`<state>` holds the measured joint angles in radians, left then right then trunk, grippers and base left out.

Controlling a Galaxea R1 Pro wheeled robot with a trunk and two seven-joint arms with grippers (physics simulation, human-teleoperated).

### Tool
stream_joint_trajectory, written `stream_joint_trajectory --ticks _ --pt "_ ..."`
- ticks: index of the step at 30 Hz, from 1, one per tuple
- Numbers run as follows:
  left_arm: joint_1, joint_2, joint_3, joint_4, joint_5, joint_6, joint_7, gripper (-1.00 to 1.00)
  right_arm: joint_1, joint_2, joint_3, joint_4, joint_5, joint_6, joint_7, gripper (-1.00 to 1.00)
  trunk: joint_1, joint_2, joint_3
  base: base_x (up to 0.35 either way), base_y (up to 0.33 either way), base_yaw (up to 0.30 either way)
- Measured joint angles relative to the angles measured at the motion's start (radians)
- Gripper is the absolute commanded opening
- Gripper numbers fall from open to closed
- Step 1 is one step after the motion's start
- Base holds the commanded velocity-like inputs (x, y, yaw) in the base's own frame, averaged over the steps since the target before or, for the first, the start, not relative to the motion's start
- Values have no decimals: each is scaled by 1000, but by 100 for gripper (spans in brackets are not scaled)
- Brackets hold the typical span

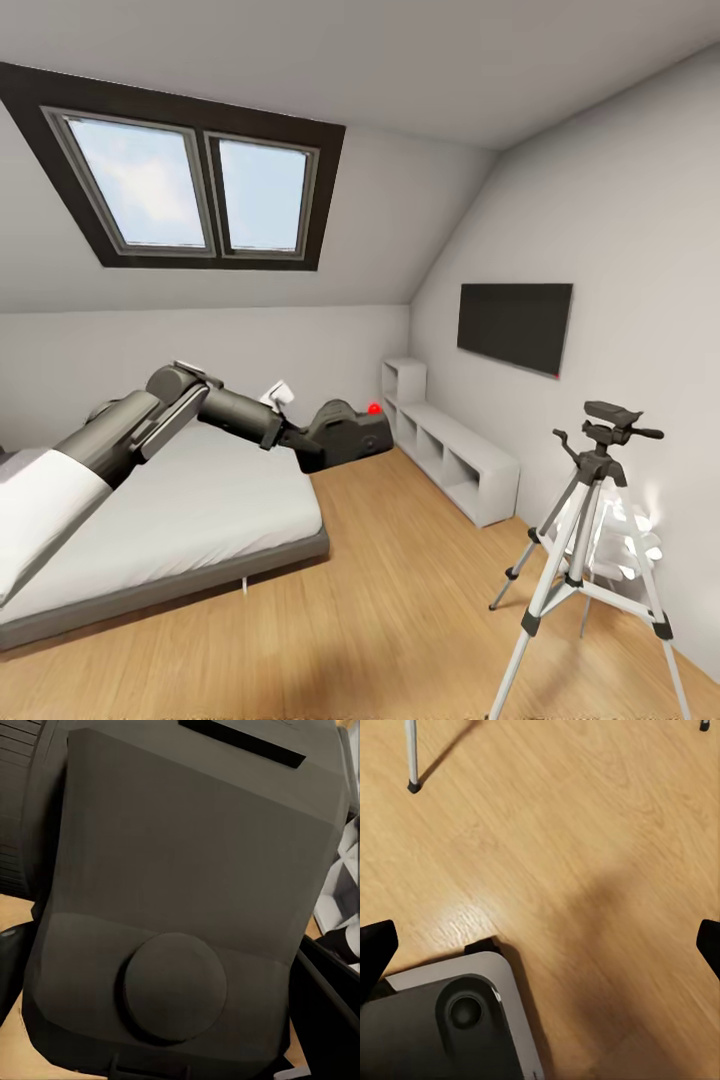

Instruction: Attach the digital camera to the camera tripod in the bedroom.

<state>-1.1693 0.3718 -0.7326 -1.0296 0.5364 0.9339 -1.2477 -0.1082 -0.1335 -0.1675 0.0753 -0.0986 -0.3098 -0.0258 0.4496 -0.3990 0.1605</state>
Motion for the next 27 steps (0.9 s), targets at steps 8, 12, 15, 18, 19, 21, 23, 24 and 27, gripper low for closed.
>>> stream_joint_trajectory --ticks 8,12,15,18,19,21,23,24,27 --pt "0 -7 -22 3 -1 -2 1 -100 1 5 0 0 0 -1 1 100 0 0 -13 0 0 0" --pt "0 -8 -28 3 -1 -2 2 -100 1 7 0 0 0 0 1 100 0 0 -19 0 0 0" --pt "0 -10 -32 4 -1 -2 3 -100 1 7 0 0 1 0 2 100 0 0 -24 0 0 0" --pt "0 -15 -33 5 -1 0 3 -100 1 8 0 0 1 0 3 100 0 0 -29 0 0 0" --pt "0 -16 -33 5 -1 0 4 -100 1 9 0 0 1 0 3 100 0 0 -31 0 0 0" --pt "0 -19 -33 5 0 2 2 -100 1 12 0 0 1 0 3 100 0 0 -34 0 0 0" --pt "0 -33 -30 2 0 4 -2 -100 2 26 0 0 1 0 3 100 0 0 -37 0 0 0" --pt "0 -33 -30 1 -1 3 -3 -100 2 26 0 0 1 0 3 100 0 0 -39 0 0 0" --pt "0 -37 -28 -1 -1 3 -5 -100 2 27 0 0 1 -1 3 100 0 0 -44 0 0 0"
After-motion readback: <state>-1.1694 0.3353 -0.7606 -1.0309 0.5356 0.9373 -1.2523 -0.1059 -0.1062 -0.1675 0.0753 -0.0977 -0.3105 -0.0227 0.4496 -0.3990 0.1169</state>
